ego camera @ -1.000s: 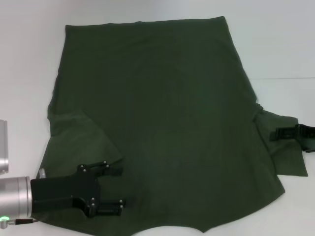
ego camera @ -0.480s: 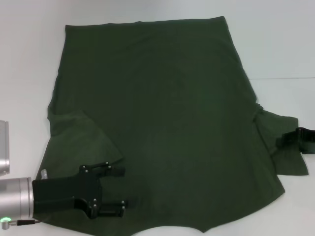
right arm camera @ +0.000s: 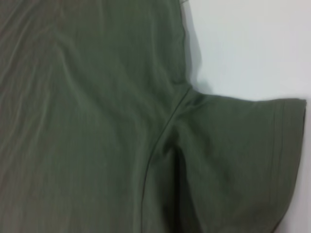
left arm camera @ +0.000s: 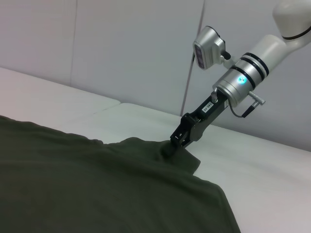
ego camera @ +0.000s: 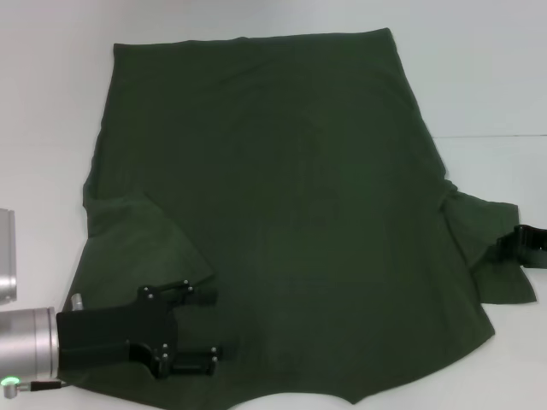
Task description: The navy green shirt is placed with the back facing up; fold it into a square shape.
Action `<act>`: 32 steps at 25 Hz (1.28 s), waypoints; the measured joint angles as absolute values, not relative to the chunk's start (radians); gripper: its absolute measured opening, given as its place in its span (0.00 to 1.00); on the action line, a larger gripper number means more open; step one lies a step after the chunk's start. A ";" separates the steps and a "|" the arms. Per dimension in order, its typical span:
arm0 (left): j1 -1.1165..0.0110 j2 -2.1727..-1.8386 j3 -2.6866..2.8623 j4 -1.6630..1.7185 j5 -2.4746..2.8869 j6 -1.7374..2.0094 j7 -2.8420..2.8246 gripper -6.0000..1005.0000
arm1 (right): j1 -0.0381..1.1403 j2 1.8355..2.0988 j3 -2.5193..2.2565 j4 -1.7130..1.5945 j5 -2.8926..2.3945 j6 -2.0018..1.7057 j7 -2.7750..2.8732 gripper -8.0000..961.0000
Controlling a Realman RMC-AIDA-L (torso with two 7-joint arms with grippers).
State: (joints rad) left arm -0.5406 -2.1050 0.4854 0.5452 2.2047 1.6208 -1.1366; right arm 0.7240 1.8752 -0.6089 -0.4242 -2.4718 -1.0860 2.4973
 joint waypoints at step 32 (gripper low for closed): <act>-0.551 -2.100 0.473 0.549 2.179 1.639 -1.189 0.87 | 0.821 1.849 -0.654 -0.613 -2.465 -1.158 2.350 0.04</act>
